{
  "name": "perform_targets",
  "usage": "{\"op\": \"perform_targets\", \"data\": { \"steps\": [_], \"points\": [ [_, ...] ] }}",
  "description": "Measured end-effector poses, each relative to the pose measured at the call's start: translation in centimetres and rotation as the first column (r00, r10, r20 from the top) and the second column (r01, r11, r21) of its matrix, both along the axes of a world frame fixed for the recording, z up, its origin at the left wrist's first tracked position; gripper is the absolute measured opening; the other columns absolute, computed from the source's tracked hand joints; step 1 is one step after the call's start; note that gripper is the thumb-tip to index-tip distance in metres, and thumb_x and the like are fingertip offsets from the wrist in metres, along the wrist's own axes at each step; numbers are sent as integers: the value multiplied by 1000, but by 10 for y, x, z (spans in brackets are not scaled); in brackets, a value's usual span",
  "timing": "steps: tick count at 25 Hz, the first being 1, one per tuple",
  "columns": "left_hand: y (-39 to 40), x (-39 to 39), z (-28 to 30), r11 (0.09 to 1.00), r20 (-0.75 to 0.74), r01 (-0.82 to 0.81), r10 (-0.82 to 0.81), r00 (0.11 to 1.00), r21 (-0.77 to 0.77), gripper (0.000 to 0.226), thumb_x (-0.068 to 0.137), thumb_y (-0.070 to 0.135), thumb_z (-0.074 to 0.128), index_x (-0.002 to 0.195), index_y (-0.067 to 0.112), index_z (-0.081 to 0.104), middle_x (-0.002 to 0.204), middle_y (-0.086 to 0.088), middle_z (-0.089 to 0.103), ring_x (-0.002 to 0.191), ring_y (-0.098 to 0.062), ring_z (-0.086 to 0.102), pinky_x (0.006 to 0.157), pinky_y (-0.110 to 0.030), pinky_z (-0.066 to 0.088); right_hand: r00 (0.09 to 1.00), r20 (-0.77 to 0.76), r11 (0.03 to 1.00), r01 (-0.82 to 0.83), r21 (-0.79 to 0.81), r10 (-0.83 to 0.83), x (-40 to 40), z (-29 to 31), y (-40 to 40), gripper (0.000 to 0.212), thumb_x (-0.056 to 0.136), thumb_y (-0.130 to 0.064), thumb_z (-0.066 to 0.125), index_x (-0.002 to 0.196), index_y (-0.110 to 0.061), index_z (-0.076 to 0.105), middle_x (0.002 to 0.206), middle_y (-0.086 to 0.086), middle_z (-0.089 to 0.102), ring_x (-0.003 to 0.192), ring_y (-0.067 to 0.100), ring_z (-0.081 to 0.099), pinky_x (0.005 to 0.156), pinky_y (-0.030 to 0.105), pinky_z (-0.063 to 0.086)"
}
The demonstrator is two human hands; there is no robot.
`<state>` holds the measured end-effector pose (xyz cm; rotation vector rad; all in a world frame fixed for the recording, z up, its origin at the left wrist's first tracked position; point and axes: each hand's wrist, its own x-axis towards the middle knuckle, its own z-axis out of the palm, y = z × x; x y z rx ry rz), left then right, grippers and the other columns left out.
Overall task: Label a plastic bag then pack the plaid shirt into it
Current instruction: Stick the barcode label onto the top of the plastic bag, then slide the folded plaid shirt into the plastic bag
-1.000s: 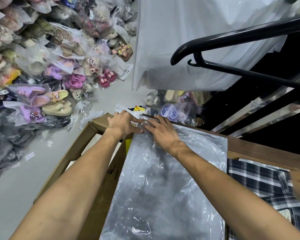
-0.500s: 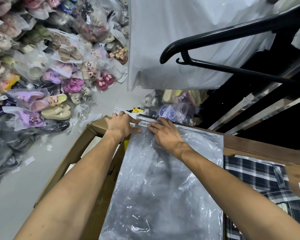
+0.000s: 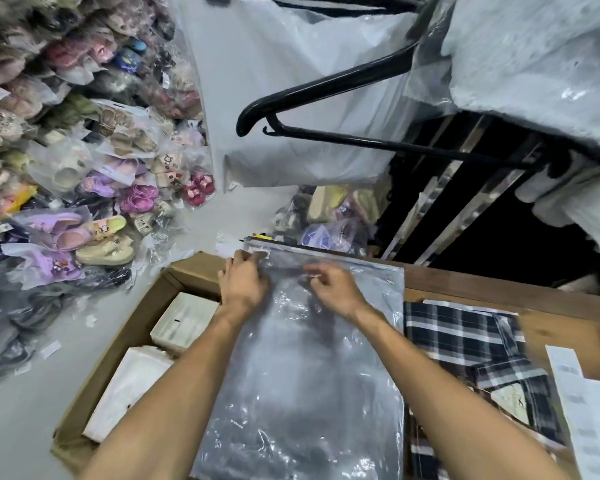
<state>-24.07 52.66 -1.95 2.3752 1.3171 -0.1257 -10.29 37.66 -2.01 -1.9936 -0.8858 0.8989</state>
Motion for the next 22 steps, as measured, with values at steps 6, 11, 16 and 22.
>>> {"op": "perform_targets", "data": {
  "steps": [6,11,16,22],
  "points": [
    [-114,25,1,987,141,106,-88,986,-124,35,93,30,58,126,34,67,126,-8,59,116,-31,58,99,-40,47,823,522,943,-50,-330,226,-6,-3,-102,28,99,-19,54,121,-18,71,122,4,63,116,29,55,102,39,42],
    [-182,41,-1,989,-45,105,-110,993,-102,40,90,35,59,130,38,59,133,-7,50,120,-34,50,100,-42,42,717,545,883,-223,-412,435,-7,-3,-150,36,94,-17,52,129,-18,64,130,4,59,126,30,46,106,41,36],
    [-202,50,0,972,-178,216,-230,957,-92,60,88,58,59,142,39,42,134,-11,40,122,-36,40,103,-48,39,881,393,963,-213,-166,263,31,4,-197,35,96,-15,55,127,-24,68,130,-5,59,125,20,49,115,36,33],
    [-207,34,4,940,-243,321,-340,909,-115,79,82,55,72,150,43,33,145,-11,34,131,-34,36,112,-48,33,812,475,914,-162,-373,338,74,-10,-271,67,79,-72,62,139,-43,55,146,-6,45,136,25,39,110,47,34]
  ]
}}
